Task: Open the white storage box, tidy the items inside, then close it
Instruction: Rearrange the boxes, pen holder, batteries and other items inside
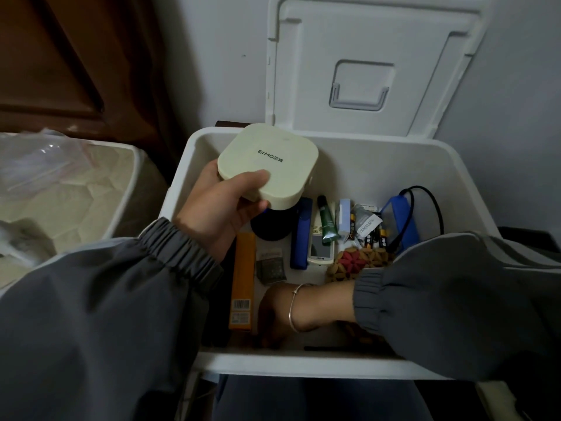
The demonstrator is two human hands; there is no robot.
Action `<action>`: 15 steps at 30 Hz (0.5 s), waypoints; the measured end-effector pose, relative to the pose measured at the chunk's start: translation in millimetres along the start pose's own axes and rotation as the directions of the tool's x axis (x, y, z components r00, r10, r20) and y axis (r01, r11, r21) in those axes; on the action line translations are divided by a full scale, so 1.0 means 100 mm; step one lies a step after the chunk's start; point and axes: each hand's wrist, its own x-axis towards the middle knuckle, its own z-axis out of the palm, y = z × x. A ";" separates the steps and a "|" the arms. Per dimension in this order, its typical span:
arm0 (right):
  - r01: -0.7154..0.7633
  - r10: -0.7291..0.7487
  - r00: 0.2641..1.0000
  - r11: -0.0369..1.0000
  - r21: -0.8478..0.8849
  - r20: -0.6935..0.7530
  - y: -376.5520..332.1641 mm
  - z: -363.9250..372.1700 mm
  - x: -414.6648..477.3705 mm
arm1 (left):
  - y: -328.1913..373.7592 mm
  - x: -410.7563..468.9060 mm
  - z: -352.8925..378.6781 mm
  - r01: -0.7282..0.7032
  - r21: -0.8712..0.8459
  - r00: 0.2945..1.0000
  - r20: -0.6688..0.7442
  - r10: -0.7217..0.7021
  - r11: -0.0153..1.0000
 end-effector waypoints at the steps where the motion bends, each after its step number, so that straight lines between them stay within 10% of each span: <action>1: -0.016 0.016 1.000 0.999 0.047 0.008 0.02 -0.02 -0.02 | 0.00 0.00 0.00 -0.007 -0.001 1.000 -0.006 0.007 1.000; 7: -0.137 0.189 0.970 0.945 0.297 -0.154 0.58 -0.52 -0.64 | 0.01 0.00 0.00 -0.012 -0.001 1.000 -0.008 0.012 1.000; 15: -0.567 0.586 0.584 0.789 0.234 -0.562 1.32 -0.80 -0.80 | 0.00 0.01 -0.01 -0.030 0.003 0.999 0.028 0.030 1.000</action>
